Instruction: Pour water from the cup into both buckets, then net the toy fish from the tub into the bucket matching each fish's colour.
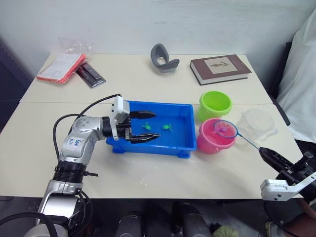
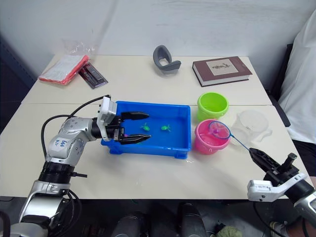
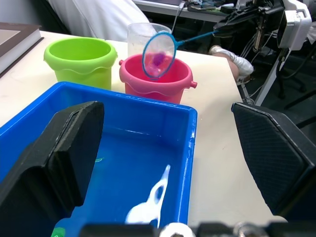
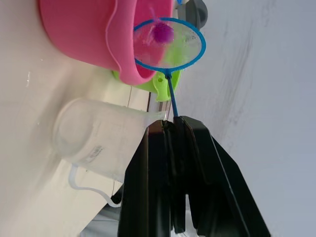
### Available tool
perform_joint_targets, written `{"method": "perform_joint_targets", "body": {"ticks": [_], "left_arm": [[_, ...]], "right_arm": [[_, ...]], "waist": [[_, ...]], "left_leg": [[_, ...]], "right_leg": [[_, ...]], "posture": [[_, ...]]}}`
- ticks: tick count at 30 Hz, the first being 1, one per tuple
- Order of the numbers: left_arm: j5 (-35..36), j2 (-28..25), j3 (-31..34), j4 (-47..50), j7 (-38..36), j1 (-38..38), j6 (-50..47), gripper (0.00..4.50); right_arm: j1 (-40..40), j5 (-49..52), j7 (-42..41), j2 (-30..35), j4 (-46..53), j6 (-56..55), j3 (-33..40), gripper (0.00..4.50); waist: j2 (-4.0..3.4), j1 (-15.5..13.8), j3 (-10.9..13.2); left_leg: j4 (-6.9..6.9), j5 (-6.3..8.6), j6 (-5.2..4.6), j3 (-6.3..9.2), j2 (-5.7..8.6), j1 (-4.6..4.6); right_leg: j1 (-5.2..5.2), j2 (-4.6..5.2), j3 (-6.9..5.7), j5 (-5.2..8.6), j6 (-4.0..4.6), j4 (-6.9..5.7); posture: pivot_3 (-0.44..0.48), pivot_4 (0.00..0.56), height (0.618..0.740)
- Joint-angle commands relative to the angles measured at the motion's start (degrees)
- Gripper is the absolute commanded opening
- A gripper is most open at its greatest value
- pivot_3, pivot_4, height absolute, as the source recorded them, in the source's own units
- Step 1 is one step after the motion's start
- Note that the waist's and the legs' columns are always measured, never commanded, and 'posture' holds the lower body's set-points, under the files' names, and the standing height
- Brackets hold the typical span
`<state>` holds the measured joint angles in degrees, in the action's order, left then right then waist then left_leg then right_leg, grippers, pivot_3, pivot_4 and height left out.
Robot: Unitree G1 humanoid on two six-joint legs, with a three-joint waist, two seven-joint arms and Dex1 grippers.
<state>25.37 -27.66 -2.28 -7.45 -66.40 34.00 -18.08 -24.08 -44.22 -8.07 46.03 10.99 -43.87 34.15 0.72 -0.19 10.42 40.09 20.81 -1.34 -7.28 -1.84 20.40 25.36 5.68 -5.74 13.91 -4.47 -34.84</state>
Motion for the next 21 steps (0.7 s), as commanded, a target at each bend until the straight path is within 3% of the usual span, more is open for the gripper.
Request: {"method": "perform_joint_targets", "body": {"ticks": [1, 4, 7, 10, 14, 18, 21], "left_arm": [[-0.1, -0.5, 0.1, 2.1, -0.3, -0.2, 0.9, 4.44], [0.0, -0.5, 0.3, 2.2, -0.3, -0.4, 0.8, 4.44], [0.0, -1.6, 0.9, 2.2, -0.5, -0.7, 0.7, 4.44], [0.1, -2.9, 1.7, 1.7, -0.6, -1.3, 1.3, 4.44], [0.0, -3.8, 3.3, 0.7, -0.8, -2.3, 5.0, 4.44], [1.6, -5.8, 9.0, 0.2, 0.2, -5.2, 7.2, 4.44], [1.8, -8.8, 11.9, 0.6, -0.2, -7.9, 7.9, 4.44]], "right_arm": [[0.1, 0.9, 3.1, -0.2, 0.2, 0.5, 0.9, 0.0], [-1.1, 2.5, 2.3, -0.1, 1.8, -0.4, -0.9, 0.0], [-1.5, 4.0, 2.6, -1.3, 2.9, 2.7, 2.0, 0.0], [-0.6, 11.8, -0.4, 0.0, 4.7, 3.1, 1.1, 0.0], [1.0, 32.8, -10.9, 2.9, 8.4, 10.1, -4.3, 0.0], [10.7, 65.4, -22.0, 6.5, 17.9, 31.7, -14.4, 0.0], [18.6, 76.8, -23.6, 8.2, 22.0, 47.0, -19.1, 0.0]], "waist": [[0.0, 0.2, 0.0], [0.0, 0.3, 0.0], [0.0, 0.3, 0.0], [0.0, 0.4, 0.0], [0.0, 0.6, 0.0], [0.01, 1.2, 0.0], [0.01, 1.3, 0.0]], "left_leg": [[0.0, 0.0, 0.01, 0.01, -0.01, 0.0], [-0.01, -0.02, 0.03, 0.01, -0.02, -0.01], [-0.02, -0.02, 0.03, 0.01, -0.02, -0.02], [-0.01, -0.02, 0.03, 0.0, -0.02, -0.03], [-0.01, -0.02, 0.03, 0.0, -0.05, -0.11], [-0.01, -0.01, 0.02, 0.03, -0.13, -0.19], [-0.01, -0.03, 0.05, 0.25, -0.19, -0.15]], "right_leg": [[0.0, 0.0, 0.0, 0.01, 0.02, -0.01], [0.0, -0.01, 0.0, 0.02, 0.04, -0.04], [0.0, -0.01, 0.0, 0.02, 0.03, -0.05], [0.0, 0.02, 0.02, 0.02, 0.03, -0.08], [-0.05, 0.01, 0.05, 0.03, 0.05, -0.12], [-0.1, 0.04, 0.11, 0.04, 0.08, -0.17], [-0.11, 0.19, 0.11, 0.11, 0.23, -0.24]], "posture": [[0.0, 0.15, 0.74], [0.0, 0.15, 0.74], [0.0, 0.15, 0.74], [0.0, 0.15, 0.74], [0.0, 0.15, 0.74], [0.0, 0.15, 0.74], [0.0, 0.15, 0.74]]}}
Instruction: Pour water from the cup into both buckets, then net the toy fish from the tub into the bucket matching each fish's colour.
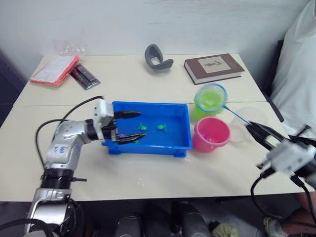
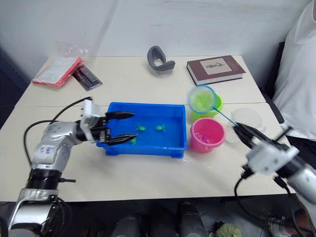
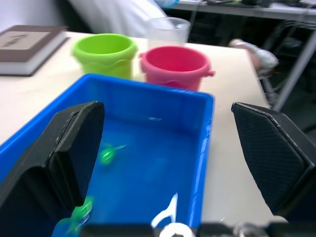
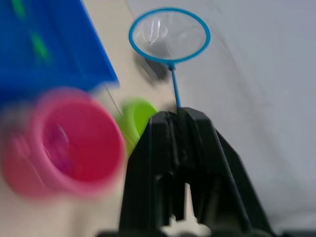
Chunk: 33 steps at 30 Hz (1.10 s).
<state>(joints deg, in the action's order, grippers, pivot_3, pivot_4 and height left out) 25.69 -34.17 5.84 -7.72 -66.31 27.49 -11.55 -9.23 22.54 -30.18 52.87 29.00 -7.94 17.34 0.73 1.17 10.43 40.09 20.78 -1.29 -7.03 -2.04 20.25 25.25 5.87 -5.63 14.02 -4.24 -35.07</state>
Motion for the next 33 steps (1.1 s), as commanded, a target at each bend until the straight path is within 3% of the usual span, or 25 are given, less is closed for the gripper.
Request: {"method": "perform_joint_targets", "body": {"ticks": [1, 4, 7, 10, 14, 18, 24, 33], "left_arm": [[1.6, -2.8, 4.4, 1.0, -0.4, -1.9, 1.5, 4.44], [1.8, -6.4, 8.1, 1.8, 0.1, -4.8, 1.1, 4.44], [2.0, -10.6, 12.9, 3.5, 1.5, -9.5, 0.0, 4.44], [1.2, -14.3, 15.5, 4.8, 2.6, -14.0, -1.6, 4.44], [1.1, -18.3, 16.8, 6.6, 3.1, -17.5, -4.3, 4.44], [2.3, -19.3, 17.5, 9.4, 3.5, -18.9, -6.9, 4.44], [2.9, -18.3, 17.8, 13.3, 5.1, -21.1, -9.1, 4.44], [2.6, -17.8, 17.4, 14.1, 6.1, -22.2, -9.0, 4.44]], "right_arm": [[5.3, 10.9, -1.7, 1.6, 4.4, 13.6, -2.8, 0.0], [14.2, 17.6, -3.0, 0.9, 5.1, 25.9, -10.1, 0.0], [28.5, 22.7, -1.9, -2.2, 3.7, 45.2, -22.1, 0.0], [37.2, 20.1, -3.1, -7.1, 0.4, 50.8, -28.9, 0.0], [45.4, 7.3, -8.5, -8.8, -7.8, 48.7, -39.2, 0.0], [51.4, -2.6, -11.0, -12.7, -15.6, 43.8, -44.5, 0.0], [52.0, -10.4, -12.3, -15.1, -17.2, 40.7, -45.1, 0.0], [53.8, -28.7, -14.2, -17.0, -21.8, 30.7, -53.0, 0.0]], "waist": [[0.0, -0.1, 0.0], [0.0, -0.9, 0.0], [0.02, -0.6, 0.0], [0.02, -0.4, 0.0], [0.02, -1.1, 0.0], [0.02, -0.9, 0.0], [0.02, -0.8, 0.0], [0.02, 0.1, 0.0]], "left_leg": [[-0.01, 0.0, 0.01, 0.03, -0.02, 0.02], [-0.01, 0.01, 0.03, 0.11, 0.02, 0.09], [0.01, 0.02, -0.03, 0.09, 0.08, 0.13], [-0.03, 0.03, -0.02, 0.14, 0.05, 0.19], [-0.05, 0.06, -0.05, 0.19, 0.15, 0.39], [0.07, 0.15, -0.3, 0.14, 0.34, 0.66], [0.05, 0.2, -0.3, 0.07, 0.32, 0.93], [0.07, 0.15, -0.21, 0.05, 0.28, 0.87]], "right_leg": [[0.0, 0.05, -0.05, 0.02, 0.04, 0.0], [0.01, 0.15, -0.25, 0.05, 0.08, 0.02], [0.06, 0.51, -0.32, 0.04, 0.08, 0.0], [0.17, 0.6, -0.36, 0.07, 0.15, -0.02], [0.27, 0.62, -0.54, 0.09, 0.18, -0.03], [0.36, 0.67, -0.76, -0.07, -0.11, -0.01], [0.56, 0.56, -1.2, -0.09, -0.14, 0.09], [0.56, 0.54, -1.24, -0.07, -0.12, -0.01]], "posture": [[0.0, 0.15, 0.74], [0.0, 0.15, 0.74], [0.0, 0.15, 0.74], [0.0, 0.15, 0.74], [0.0, 0.15, 0.74], [0.0, 0.15, 0.74], [0.0, 0.15, 0.74], [0.0, 0.15, 0.74]]}}
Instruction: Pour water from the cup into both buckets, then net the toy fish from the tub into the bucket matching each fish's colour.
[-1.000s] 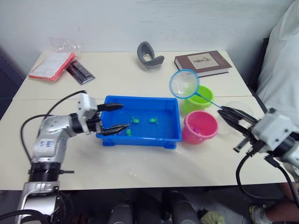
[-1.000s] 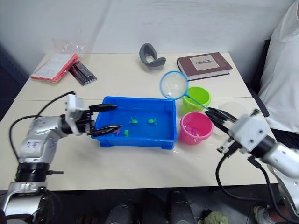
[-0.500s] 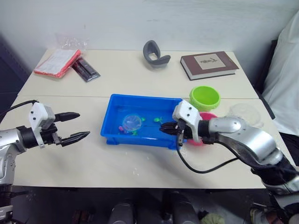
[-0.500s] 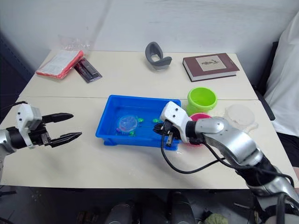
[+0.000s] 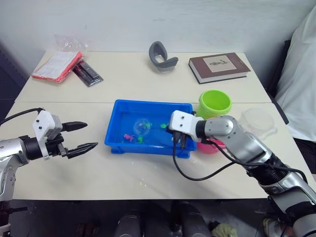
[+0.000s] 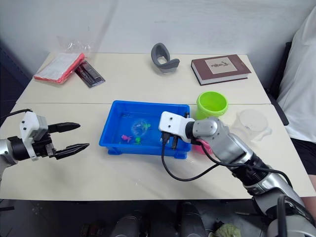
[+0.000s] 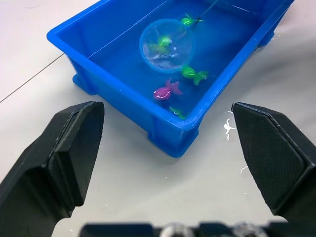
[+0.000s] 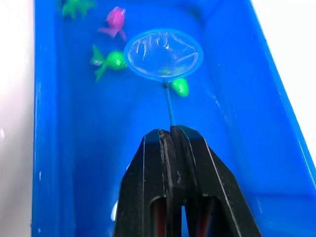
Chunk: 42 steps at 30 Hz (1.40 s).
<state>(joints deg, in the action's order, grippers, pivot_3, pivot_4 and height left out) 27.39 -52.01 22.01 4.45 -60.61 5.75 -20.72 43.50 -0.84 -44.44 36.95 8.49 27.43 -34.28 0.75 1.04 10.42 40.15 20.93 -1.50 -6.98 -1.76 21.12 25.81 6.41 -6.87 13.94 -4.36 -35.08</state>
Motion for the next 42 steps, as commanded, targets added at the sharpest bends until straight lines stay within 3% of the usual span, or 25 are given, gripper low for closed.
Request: {"method": "perform_joint_targets", "body": {"ticks": [1, 8, 18, 27, 29, 42], "left_arm": [[1.0, 0.3, 1.2, 2.2, 0.5, -0.7, 0.0, 4.44], [1.4, 0.8, 1.2, 3.0, 1.0, -1.8, -0.7, 4.44], [1.6, 0.6, 1.6, 3.2, 0.9, -2.8, -1.2, 4.44], [1.7, 0.6, 2.2, 3.3, 0.9, -3.7, -1.2, 4.44], [1.3, 0.4, 2.1, 3.2, 0.5, -3.9, -0.4, 4.44], [7.4, 1.0, 1.1, 6.6, 1.9, 3.6, -5.8, 4.44]], "right_arm": [[1.1, -6.2, -0.2, -2.1, -2.1, -5.6, -2.0, 0.0], [1.3, -7.7, -4.1, -8.4, -3.4, -5.6, -1.6, 0.0], [4.2, -7.4, -12.2, -10.2, -5.2, -2.7, -0.3, 0.0], [2.5, -5.2, -8.5, -15.2, -5.4, -2.4, 5.7, 0.0], [2.0, -5.7, -7.4, -14.6, -5.2, -5.8, 6.9, 0.0], [-6.9, 12.1, -15.2, -3.8, 8.1, 8.0, 24.4, 0.0]], "waist": [[0.0, 0.4, 0.0], [0.0, 0.9, 0.0], [-0.01, 0.7, 0.0], [-0.02, 0.8, 0.0], [-0.02, 0.8, 0.0], [-0.02, 0.4, 0.0]], "left_leg": [[-0.01, 0.0, 0.01, 0.01, 0.0, 0.01], [-0.02, 0.0, 0.03, 0.0, -0.03, 0.02], [-0.02, 0.0, 0.03, 0.04, -0.01, 0.02], [-0.03, 0.0, 0.05, 0.03, -0.03, 0.02], [-0.03, 0.0, 0.05, 0.04, -0.02, 0.03], [-0.03, 0.0, 0.05, 0.14, -0.01, 0.0]], "right_leg": [[0.0, 0.0, -0.01, 0.0, 0.0, 0.0], [0.02, -0.06, 0.0, 0.01, 0.02, 0.0], [0.01, -0.04, -0.02, 0.02, 0.03, 0.0], [0.04, -0.04, -0.01, 0.03, 0.05, -0.02], [0.04, -0.03, -0.02, 0.03, 0.05, -0.02], [-0.06, 0.04, -0.03, 0.03, 0.05, 0.03]], "posture": [[0.0, 0.15, 0.74], [0.0, 0.15, 0.74], [0.0, 0.15, 0.74], [0.0, 0.15, 0.74], [0.0, 0.15, 0.74], [0.0, 0.15, 0.74]]}}
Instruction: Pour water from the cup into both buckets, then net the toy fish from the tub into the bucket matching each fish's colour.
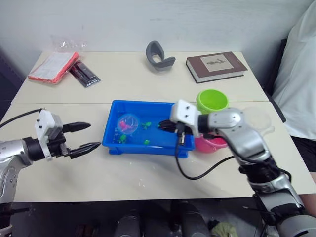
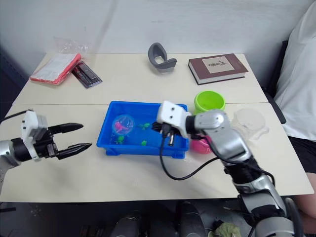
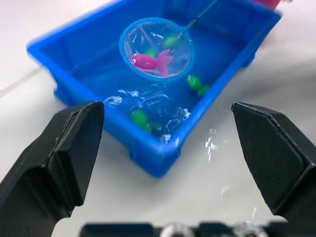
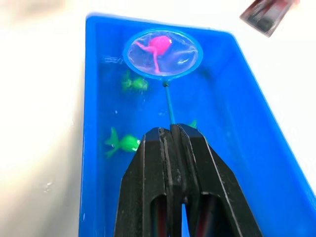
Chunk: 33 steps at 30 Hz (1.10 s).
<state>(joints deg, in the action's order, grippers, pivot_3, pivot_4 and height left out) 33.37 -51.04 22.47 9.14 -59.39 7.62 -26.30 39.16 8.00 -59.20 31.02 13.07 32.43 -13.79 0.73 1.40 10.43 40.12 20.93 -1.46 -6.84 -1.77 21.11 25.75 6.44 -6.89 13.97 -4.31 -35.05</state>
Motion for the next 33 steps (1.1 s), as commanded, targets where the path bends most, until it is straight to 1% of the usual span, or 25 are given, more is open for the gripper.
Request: {"method": "perform_joint_targets", "body": {"ticks": [1, 3, 5, 7, 9, 10, 13, 16, 21, 23, 26, 30, 33], "left_arm": [[1.3, 0.2, 0.0, 1.9, 0.7, 2.3, -0.1, 4.44], [1.4, 0.5, -0.9, 2.2, 0.7, 3.4, -0.2, 4.44], [1.8, 0.9, -2.1, 2.4, 0.4, 4.9, -0.5, 4.44], [2.1, 1.8, -3.6, 1.9, 0.2, 6.9, -0.7, 4.44], [1.7, 2.4, -5.2, 1.4, -0.1, 8.1, -0.5, 4.44], [1.5, 2.7, -5.8, 1.2, -0.3, 8.6, -0.4, 4.44], [0.5, 3.8, -8.9, 0.0, -1.3, 10.7, 0.3, 4.44], [0.3, 4.7, -11.5, -1.1, -2.4, 13.0, 0.5, 4.44], [0.3, 7.2, -15.1, -4.4, -4.5, 17.2, 0.4, 4.44], [-0.5, 8.9, -17.5, -6.5, -6.5, 20.1, 1.7, 4.44], [-1.4, 11.0, -19.6, -8.8, -8.1, 23.4, 3.2, 4.44], [-2.0, 13.0, -20.8, -10.0, -8.6, 24.6, 3.7, 4.44], [-2.5, 14.2, -21.6, -11.0, -9.0, 24.9, 4.2, 4.44]], "right_arm": [[-3.6, 3.9, 0.0, 2.8, 4.3, 3.6, 4.7, 0.0], [-6.0, 5.0, 1.7, 3.8, 6.3, 5.4, 6.6, 0.0], [-9.9, 7.8, 3.0, 4.6, 9.6, 7.7, 10.7, 0.0], [-14.4, 9.1, 2.9, 6.5, 11.7, 6.8, 13.9, 0.0], [-17.0, 9.5, 3.9, 7.7, 12.3, 6.9, 15.5, 0.0], [-17.7, 10.3, 5.5, 7.3, 12.2, 8.7, 16.6, 0.0], [-21.4, 10.3, 7.8, 6.6, 12.2, 5.8, 18.2, 0.0], [-24.4, 11.7, 11.1, 5.2, 15.6, 5.5, 20.9, 0.0], [-28.9, 18.4, 13.5, 5.1, 23.6, 6.9, 29.7, 0.0], [-31.6, 21.1, 15.2, 4.9, 26.5, 7.1, 36.4, 0.0], [-37.7, 20.8, 15.5, 5.5, 28.5, 3.8, 43.4, 0.0], [-46.9, 19.4, 14.2, 5.8, 29.4, -1.1, 50.3, 0.0], [-52.7, 17.0, 16.8, 3.5, 28.8, -5.0, 54.5, 0.0]], "waist": [[0.0, 0.1, 0.0], [0.0, 0.1, 0.0], [0.0, 0.1, 0.0], [0.0, 0.0, 0.0], [0.0, 0.0, 0.0], [0.0, 0.0, 0.0], [0.0, 0.0, 0.0], [0.0, 0.0, 0.0], [0.0, -0.5, 0.0], [0.0, -1.0, 0.0], [0.01, -2.0, 0.0], [0.0, -2.8, 0.0], [0.0, -2.7, 0.0]], "left_leg": [[0.0, 0.01, -0.02, -0.01, 0.02, 0.0], [0.0, 0.01, -0.03, -0.03, 0.04, -0.01], [0.0, 0.01, -0.02, -0.05, 0.02, -0.01], [-0.02, 0.01, 0.0, -0.05, 0.01, -0.01], [-0.01, 0.01, -0.01, -0.05, 0.02, -0.03], [-0.01, 0.0, -0.02, -0.06, 0.04, -0.06], [-0.01, -0.01, -0.02, -0.11, 0.04, -0.12], [-0.02, -0.03, 0.02, -0.09, 0.01, -0.11], [-0.01, -0.04, 0.01, -0.09, 0.05, -0.09], [0.0, -0.04, 0.0, -0.09, 0.05, -0.1], [0.02, -0.04, -0.01, -0.05, 0.07, -0.08], [0.02, -0.04, -0.03, -0.09, 0.09, -0.1], [0.03, -0.05, -0.06, -0.12, 0.1, -0.16]], "right_leg": [[-0.02, 0.0, 0.0, 0.0, 0.0, 0.0], [-0.02, 0.0, 0.0, 0.0, -0.01, 0.0], [-0.01, -0.03, -0.01, -0.01, -0.01, -0.01], [0.0, -0.09, -0.02, 0.0, -0.01, -0.01], [-0.02, -0.11, -0.02, -0.01, -0.01, -0.01], [-0.06, -0.1, -0.01, -0.01, -0.02, 0.0], [-0.07, -0.11, 0.04, -0.02, -0.04, -0.02], [-0.07, -0.18, 0.04, -0.02, -0.03, -0.02], [-0.07, -0.18, 0.05, -0.03, -0.05, -0.02], [-0.08, -0.2, 0.05, -0.03, -0.05, -0.02], [-0.12, -0.24, 0.02, -0.03, -0.05, 0.0], [-0.14, -0.29, 0.1, -0.06, -0.1, 0.07], [-0.19, -0.32, 0.19, -0.08, -0.14, 0.06]], "posture": [[0.0, 0.15, 0.74], [0.0, 0.15, 0.74], [0.0, 0.15, 0.74], [0.0, 0.15, 0.74], [0.0, 0.15, 0.74], [0.0, 0.15, 0.74], [0.0, 0.15, 0.74], [0.0, 0.15, 0.74], [0.0, 0.15, 0.74], [0.0, 0.15, 0.74], [0.0, 0.15, 0.74], [0.0, 0.15, 0.74], [0.0, 0.15, 0.74]]}}
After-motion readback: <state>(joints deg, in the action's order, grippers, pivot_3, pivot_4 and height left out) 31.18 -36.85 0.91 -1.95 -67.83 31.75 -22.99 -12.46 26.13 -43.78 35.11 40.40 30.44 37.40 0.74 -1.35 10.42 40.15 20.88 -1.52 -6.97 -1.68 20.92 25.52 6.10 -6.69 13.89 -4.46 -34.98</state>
